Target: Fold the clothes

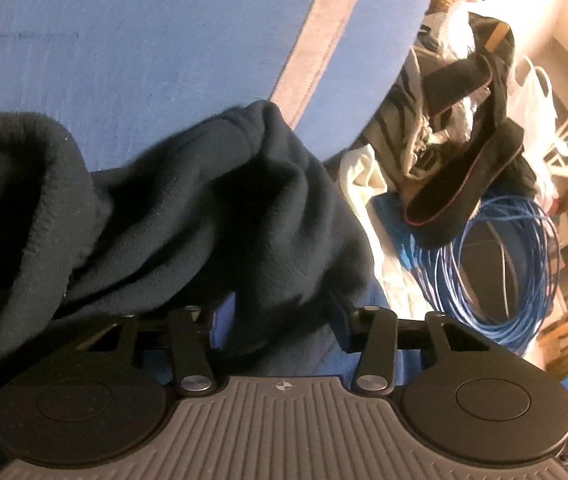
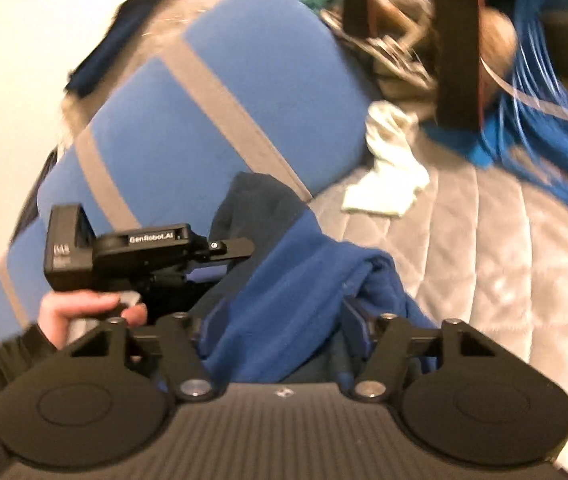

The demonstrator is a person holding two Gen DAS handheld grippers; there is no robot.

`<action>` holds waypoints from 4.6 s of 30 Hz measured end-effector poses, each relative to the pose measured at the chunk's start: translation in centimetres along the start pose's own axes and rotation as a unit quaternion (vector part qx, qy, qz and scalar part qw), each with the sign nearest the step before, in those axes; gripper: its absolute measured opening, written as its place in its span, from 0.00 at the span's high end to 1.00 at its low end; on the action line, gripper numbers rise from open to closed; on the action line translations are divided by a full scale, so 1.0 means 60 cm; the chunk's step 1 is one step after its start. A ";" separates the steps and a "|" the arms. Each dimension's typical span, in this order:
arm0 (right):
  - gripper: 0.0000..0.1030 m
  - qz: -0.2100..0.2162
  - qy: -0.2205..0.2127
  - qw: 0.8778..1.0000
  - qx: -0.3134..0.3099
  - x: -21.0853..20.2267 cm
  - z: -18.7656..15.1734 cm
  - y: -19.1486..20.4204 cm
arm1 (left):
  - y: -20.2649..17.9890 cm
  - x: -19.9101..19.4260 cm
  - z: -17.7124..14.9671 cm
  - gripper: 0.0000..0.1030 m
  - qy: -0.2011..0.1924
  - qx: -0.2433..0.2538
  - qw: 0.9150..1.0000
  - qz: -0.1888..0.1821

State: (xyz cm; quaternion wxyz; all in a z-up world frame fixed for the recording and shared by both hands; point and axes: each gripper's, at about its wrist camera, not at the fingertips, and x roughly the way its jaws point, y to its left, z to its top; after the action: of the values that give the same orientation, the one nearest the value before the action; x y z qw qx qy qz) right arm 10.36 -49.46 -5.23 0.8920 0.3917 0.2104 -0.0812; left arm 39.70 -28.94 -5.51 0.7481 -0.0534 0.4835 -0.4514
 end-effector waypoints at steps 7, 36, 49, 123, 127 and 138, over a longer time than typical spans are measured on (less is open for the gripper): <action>0.47 -0.031 0.032 0.997 0.065 0.032 0.009 -0.022 | 0.009 0.003 0.005 0.75 -0.006 -0.014 1.000 0.005; 0.88 -0.002 0.027 0.983 0.183 0.014 0.010 -0.076 | -0.008 -0.019 0.082 0.72 0.002 0.014 0.996 0.091; 0.38 0.085 0.048 0.984 0.147 -0.033 -0.019 0.014 | -0.031 -0.143 0.002 0.56 0.002 0.090 0.986 0.144; 0.96 0.026 0.135 0.965 0.224 0.036 -0.123 -0.008 | -0.006 -0.076 -0.096 0.75 0.117 0.170 0.969 0.135; 0.96 0.026 0.135 0.965 0.222 0.036 -0.124 -0.009 | 0.017 -0.069 -0.090 0.78 0.114 0.109 0.983 0.095; 0.96 0.030 0.136 0.966 0.220 0.038 -0.125 -0.009 | 0.011 -0.120 -0.052 1.00 0.016 0.097 0.987 0.124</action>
State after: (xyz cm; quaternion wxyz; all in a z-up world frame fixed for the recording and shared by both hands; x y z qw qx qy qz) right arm 9.88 -44.27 -11.11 0.7491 0.5917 0.2947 -0.0448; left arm 36.81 -22.22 -2.61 0.7920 0.0869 0.4526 -0.4004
